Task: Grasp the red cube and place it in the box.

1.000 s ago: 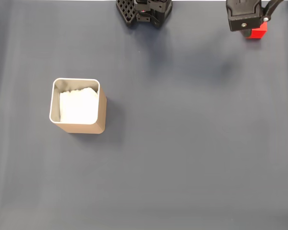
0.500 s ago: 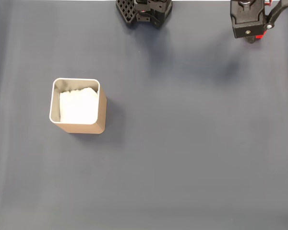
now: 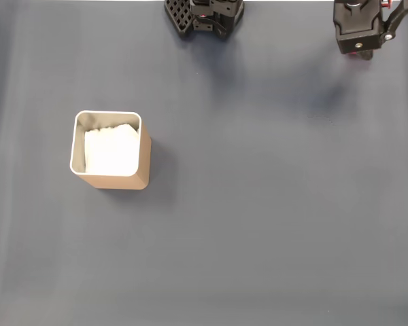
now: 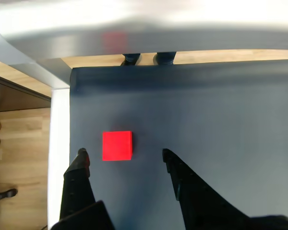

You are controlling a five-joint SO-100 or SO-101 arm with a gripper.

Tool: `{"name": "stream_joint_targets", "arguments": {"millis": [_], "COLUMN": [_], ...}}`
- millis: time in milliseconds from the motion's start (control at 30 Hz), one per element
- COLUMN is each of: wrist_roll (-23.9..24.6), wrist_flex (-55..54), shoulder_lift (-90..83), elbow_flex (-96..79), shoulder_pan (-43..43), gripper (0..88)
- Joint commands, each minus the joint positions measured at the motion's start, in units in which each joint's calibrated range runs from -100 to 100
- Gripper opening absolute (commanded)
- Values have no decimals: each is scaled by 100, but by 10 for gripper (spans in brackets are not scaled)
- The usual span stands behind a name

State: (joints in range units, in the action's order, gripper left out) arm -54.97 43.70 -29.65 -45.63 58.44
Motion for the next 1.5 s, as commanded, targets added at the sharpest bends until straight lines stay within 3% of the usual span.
{"name": "stream_joint_targets", "arguments": {"millis": [0,1467], "wrist_roll": [63,425], "wrist_flex": [-148,-985], "shoulder_lift": [61,-17], "elbow_flex": [315,-806], "shoulder_pan": [74,450], "gripper": [382,390]}}
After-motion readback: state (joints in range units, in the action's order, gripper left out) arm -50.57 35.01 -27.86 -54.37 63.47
